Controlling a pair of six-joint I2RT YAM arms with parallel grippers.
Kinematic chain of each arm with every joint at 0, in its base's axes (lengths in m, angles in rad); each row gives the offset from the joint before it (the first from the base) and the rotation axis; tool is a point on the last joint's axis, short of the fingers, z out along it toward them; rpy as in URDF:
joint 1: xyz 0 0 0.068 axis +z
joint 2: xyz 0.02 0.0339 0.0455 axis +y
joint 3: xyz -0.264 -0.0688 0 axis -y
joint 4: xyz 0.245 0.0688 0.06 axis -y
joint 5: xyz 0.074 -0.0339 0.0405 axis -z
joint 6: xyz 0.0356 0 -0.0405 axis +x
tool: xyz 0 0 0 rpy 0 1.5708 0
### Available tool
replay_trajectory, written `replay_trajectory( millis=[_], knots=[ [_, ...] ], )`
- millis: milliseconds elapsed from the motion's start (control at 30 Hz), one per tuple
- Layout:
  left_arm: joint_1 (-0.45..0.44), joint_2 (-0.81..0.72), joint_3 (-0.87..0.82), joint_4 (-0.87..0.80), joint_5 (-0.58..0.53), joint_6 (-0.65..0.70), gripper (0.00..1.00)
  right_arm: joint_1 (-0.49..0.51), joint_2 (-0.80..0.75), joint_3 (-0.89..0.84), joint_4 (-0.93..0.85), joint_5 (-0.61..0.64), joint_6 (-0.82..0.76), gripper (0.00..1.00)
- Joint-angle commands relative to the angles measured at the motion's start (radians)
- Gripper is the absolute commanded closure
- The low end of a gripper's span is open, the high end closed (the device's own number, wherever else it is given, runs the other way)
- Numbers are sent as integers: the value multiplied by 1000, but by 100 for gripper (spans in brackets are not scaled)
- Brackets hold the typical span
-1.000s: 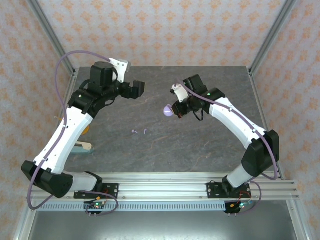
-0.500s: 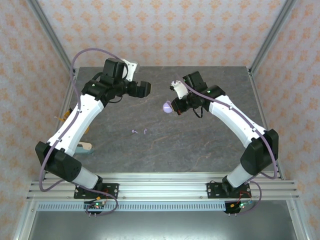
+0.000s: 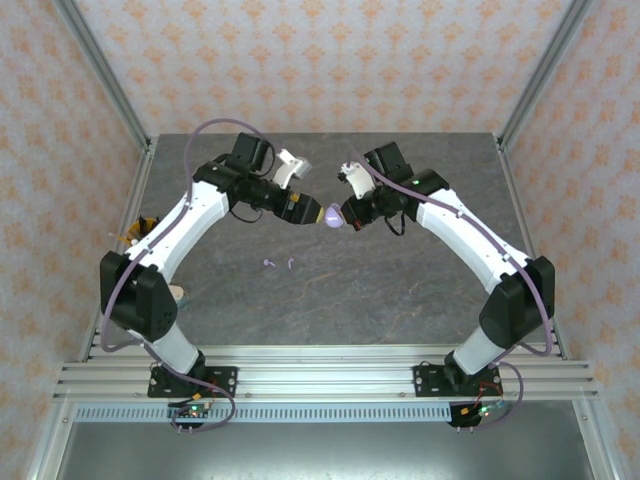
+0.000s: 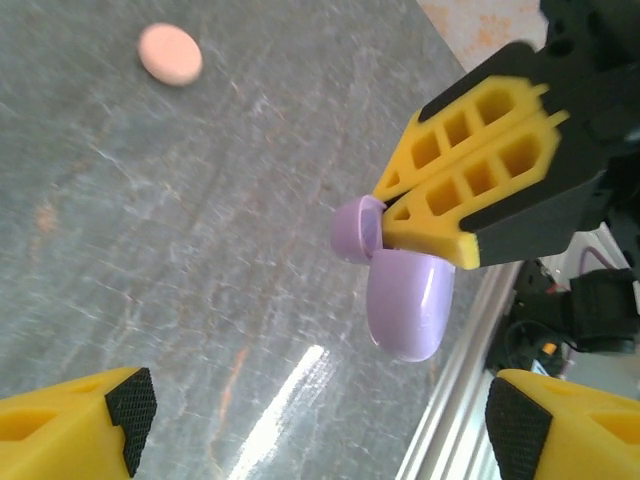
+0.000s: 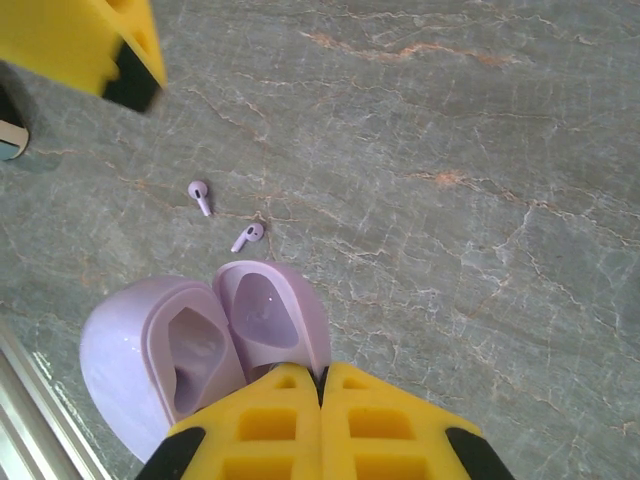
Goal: Insert the wireless bluetooth earbuds into the charging case
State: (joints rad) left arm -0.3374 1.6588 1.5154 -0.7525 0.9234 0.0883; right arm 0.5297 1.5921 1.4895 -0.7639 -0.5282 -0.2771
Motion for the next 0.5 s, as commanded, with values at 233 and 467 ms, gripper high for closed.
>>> replay_trajectory(
  millis=[233,467],
  knots=[
    [5,70,54,-90,164,68,22,31,12,70,-17,-24,-5,100],
    [4,82,60,-131,209,105,29,65,57,115,-43,3,-28,100]
  ],
)
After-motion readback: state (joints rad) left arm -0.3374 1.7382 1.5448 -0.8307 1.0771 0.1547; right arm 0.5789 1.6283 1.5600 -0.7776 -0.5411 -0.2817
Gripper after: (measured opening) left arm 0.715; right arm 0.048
